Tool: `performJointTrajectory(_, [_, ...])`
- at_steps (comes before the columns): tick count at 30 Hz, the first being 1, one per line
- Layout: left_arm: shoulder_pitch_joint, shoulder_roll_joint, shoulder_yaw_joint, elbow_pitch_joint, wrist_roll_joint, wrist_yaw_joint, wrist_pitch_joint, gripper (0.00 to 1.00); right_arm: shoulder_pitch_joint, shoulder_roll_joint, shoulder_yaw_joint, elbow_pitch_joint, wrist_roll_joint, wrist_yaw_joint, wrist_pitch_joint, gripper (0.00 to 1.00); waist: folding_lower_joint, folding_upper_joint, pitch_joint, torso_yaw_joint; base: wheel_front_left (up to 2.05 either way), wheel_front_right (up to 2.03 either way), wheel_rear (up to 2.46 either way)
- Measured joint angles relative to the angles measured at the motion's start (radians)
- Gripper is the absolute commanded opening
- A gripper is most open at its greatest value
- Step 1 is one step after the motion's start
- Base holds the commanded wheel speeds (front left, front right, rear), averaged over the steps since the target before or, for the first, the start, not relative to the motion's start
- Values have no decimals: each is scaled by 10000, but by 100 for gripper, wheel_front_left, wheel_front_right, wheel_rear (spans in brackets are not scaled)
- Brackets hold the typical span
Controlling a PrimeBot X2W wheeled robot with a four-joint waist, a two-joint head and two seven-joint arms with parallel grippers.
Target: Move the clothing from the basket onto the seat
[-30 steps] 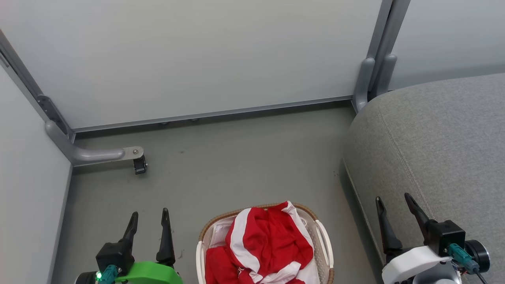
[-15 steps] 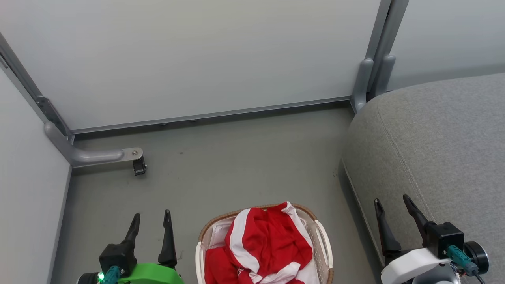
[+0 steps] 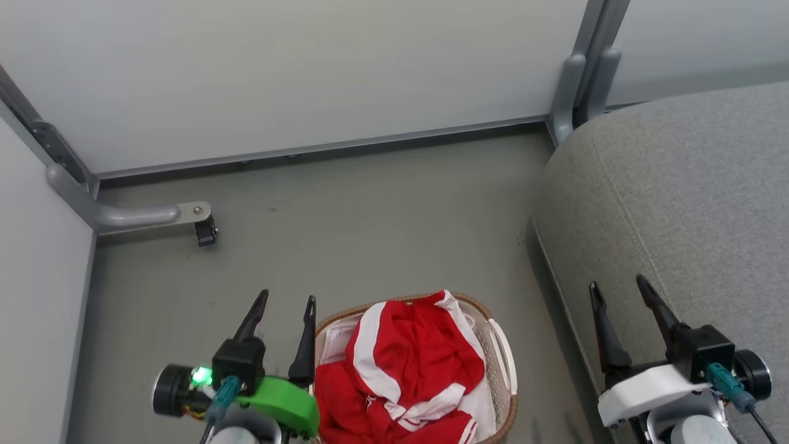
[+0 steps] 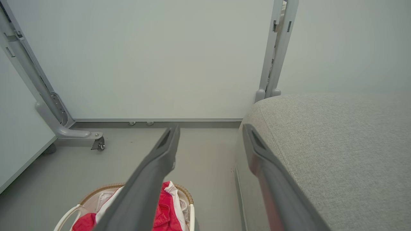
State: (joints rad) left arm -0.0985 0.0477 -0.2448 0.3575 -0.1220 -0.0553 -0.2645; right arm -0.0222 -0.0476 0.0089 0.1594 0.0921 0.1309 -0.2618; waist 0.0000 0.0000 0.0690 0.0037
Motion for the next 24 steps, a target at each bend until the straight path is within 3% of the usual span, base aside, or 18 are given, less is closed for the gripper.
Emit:
performJointTrajectory(6, [-1571, 13, -424, 454, 573, -230, -4, 100, -720, -4, -115, -326, -58, 2, 0, 100, 0, 0, 919, -190, 0, 0, 0])
performJointTrajectory(15, [-3855, 2, -1183, 3338, 963, -504, -2, 100, -1994, -12, -42, -922, 301, 4, 0, 100, 1, 0, 2750, -755, 0, 0, 0])
performJointTrajectory(24, [-5135, -2, -1845, 5929, 1110, -667, 190, 100, -2708, -17, 188, -1651, 848, 4, 0, 100, 1, 0, 4575, -1524, 0, 0, 0])
